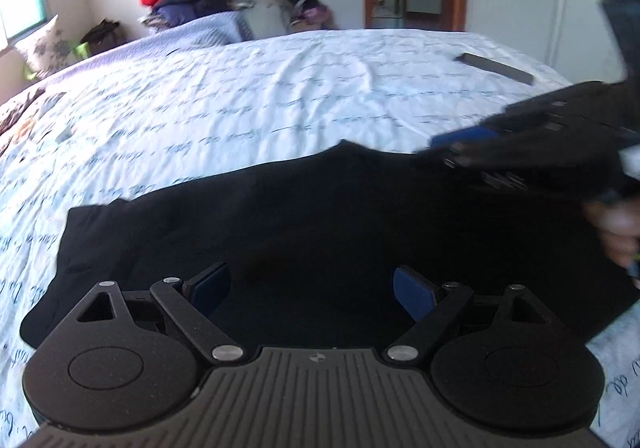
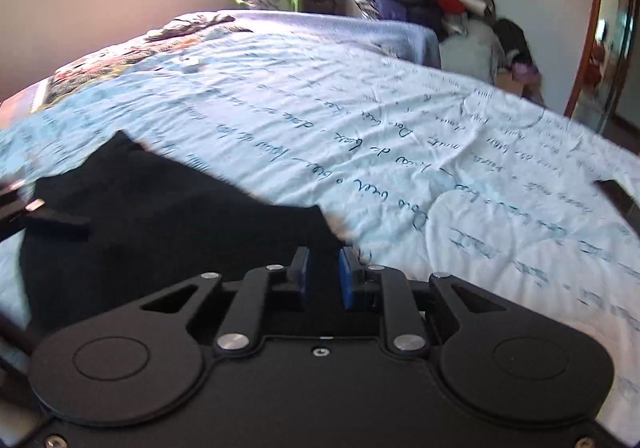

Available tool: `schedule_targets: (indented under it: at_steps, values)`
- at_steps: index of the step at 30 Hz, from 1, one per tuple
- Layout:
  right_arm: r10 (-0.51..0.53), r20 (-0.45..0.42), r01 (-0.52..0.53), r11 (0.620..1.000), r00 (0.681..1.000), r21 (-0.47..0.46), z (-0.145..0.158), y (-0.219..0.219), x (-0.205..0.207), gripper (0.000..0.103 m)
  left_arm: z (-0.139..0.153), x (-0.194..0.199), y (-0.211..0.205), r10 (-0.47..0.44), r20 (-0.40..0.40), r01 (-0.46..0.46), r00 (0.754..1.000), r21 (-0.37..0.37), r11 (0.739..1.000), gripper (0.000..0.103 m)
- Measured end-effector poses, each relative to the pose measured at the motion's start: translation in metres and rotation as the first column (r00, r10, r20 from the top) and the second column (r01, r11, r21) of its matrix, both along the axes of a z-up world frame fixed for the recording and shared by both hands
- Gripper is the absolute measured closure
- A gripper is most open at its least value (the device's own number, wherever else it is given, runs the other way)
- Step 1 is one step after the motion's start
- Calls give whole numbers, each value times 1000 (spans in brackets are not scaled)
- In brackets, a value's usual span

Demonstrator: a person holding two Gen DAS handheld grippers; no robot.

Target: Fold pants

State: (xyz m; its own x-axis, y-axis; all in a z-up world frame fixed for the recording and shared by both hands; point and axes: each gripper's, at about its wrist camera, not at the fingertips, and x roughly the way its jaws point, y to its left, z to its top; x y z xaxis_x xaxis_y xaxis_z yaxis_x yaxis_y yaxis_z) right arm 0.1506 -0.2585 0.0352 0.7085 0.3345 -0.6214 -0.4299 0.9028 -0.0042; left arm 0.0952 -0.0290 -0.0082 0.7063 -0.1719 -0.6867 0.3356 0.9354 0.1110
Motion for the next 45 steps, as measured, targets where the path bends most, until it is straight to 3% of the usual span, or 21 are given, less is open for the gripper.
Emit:
schedule_targets:
  at_steps: [4, 7, 10, 12, 15, 17, 18, 20, 22, 24, 26, 29, 32, 35, 38, 41, 42, 43, 45]
  values:
    - [-113, 3, 113, 988, 994, -101, -1, -52, -68, 78, -9, -13, -29, -78, 15, 77, 997, 39, 996, 12]
    - [-319, -19, 313, 937, 947, -153, -13, -113, -83, 75, -16, -20, -58, -155, -7, 155, 988, 44, 987, 12]
    - [-432, -83, 421, 898, 898, -124, -29, -169, -71, 73, -19, -26, -92, -219, -2, 219, 976, 48, 975, 12]
    - [-487, -84, 480, 872, 869, -92, -42, -192, -59, 73, -21, -28, -114, -246, 3, 245, 969, 56, 968, 12]
    - [-559, -51, 559, 829, 828, -17, -34, -205, -62, 73, -22, -32, -137, -277, -1, 277, 961, 54, 959, 12]
    - [-563, 7, 563, 826, 827, -32, -26, -203, -76, 67, -23, -35, -149, -298, 1, 298, 954, 56, 953, 12]
    - [-551, 3, 550, 834, 835, -41, -27, -204, -85, 61, -25, -35, -155, -302, 2, 301, 953, 65, 951, 12]
    - [-541, -22, 536, 838, 841, -100, -39, -210, -100, 58, -33, -33, -167, -311, -7, 310, 950, 87, 947, 10]
    - [-605, 30, 601, 783, 796, -158, -48, -223, -123, 57, -39, -34, -172, -305, 1, 304, 952, 100, 947, 10]
    - [-683, 63, 685, 716, 727, -137, -39, -236, -148, 57, -36, -36, -174, -301, 21, 297, 953, 106, 949, 11]
    - [-707, 96, 713, 697, 701, -72, -29, -241, -171, 57, -31, -39, -176, -298, 35, 294, 954, 88, 952, 11]
    - [-649, 34, 650, 759, 760, -32, -35, -238, -184, 55, -25, -42, -181, -326, 35, 326, 945, 22, 945, 9]
    - [-610, 8, 606, 787, 793, -113, -46, -231, -194, 55, -35, -52, -198, -413, -6, 412, 911, 85, 907, 12]
    - [-656, 25, 657, 753, 754, -40, -29, -243, -202, 55, -34, -69, -203, -440, 80, 427, 894, 144, 893, 10]
    - [-691, 64, 691, 722, 720, 17, -23, -257, -193, 53, -26, -63, -214, -423, 74, 416, 903, 101, 904, 10]
    - [-698, -29, 698, 716, 715, -29, -45, -268, -172, 50, -28, -51, -230, -423, 19, 421, 906, 54, 905, 7]
    - [-685, -52, 683, 729, 727, -49, -53, -268, -169, 50, -34, -49, -235, -427, -22, 427, 904, 70, 901, 11]
    - [-670, -21, 667, 742, 742, -66, -55, -263, -173, 50, -37, -51, -236, -432, -35, 433, 901, 75, 898, 12]
    - [-657, -18, 653, 753, 754, -82, -48, -260, -179, 50, -36, -64, -230, -449, 21, 446, 893, 76, 892, 9]
